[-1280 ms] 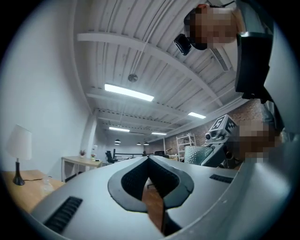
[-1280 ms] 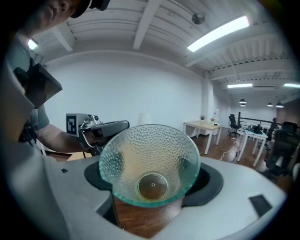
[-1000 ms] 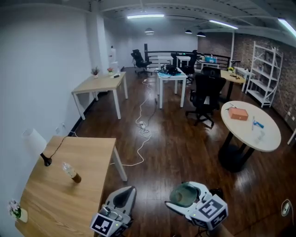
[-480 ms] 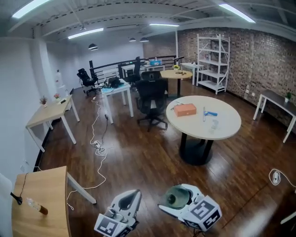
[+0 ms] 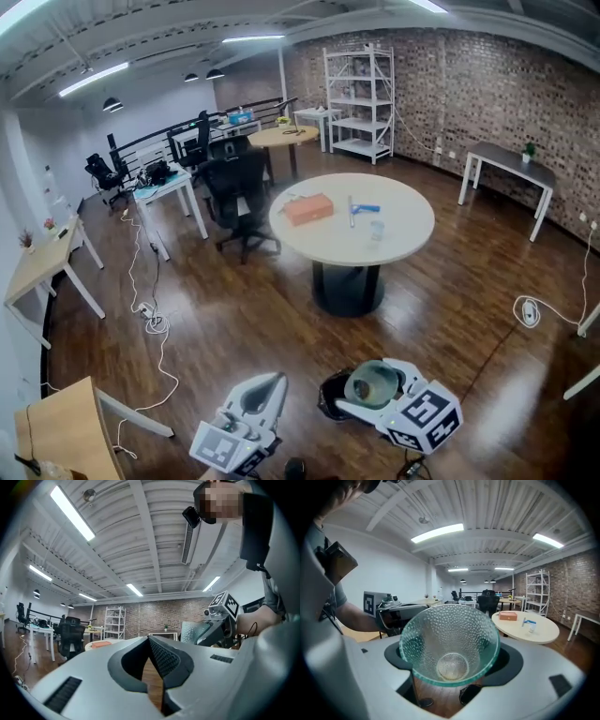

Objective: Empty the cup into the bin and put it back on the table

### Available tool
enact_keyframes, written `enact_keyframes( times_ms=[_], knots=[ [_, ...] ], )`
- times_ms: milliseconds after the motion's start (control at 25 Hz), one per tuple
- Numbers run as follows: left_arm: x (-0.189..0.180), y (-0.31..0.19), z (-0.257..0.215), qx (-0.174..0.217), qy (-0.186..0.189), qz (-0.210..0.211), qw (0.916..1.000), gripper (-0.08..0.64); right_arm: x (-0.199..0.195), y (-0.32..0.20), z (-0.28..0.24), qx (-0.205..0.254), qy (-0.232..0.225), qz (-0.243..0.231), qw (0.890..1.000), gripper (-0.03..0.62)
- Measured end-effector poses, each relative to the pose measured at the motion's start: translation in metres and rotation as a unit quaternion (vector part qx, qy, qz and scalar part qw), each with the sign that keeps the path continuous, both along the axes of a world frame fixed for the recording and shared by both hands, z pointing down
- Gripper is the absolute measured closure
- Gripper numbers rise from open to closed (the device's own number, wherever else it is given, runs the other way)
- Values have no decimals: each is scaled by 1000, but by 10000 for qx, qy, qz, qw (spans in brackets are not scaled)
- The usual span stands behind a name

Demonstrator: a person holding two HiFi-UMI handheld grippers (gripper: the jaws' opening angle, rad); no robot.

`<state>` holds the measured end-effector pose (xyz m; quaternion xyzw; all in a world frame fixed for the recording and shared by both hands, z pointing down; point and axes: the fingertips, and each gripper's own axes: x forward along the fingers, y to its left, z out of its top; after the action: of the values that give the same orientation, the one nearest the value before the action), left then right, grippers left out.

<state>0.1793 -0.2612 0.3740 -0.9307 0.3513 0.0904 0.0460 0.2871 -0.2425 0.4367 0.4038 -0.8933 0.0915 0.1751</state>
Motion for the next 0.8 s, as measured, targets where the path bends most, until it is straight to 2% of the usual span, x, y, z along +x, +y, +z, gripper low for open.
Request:
enact_keyframes(
  times_ms=[160, 360, 480, 640, 800],
  knots=[
    [17, -27, -20, 45, 134, 565, 9983, 555, 20, -20, -1, -35, 51, 603, 9982, 192],
    [19, -64, -10, 13, 94, 1133, 9935, 555, 32, -40, -1, -64, 87, 1293, 9915, 192],
    [23, -78, -12, -18, 167, 1485, 9888, 555, 34, -50, 5, -92, 39, 1647, 9863, 192],
    [39, -89, 5, -131, -36, 1938, 9809, 555, 36, -56, 10, -200, 2, 1978, 9800, 192],
    [59, -98, 13, -212, -46, 2292, 9731, 555, 48, -61, 15, -310, 52, 2254, 9738, 192]
  ],
)
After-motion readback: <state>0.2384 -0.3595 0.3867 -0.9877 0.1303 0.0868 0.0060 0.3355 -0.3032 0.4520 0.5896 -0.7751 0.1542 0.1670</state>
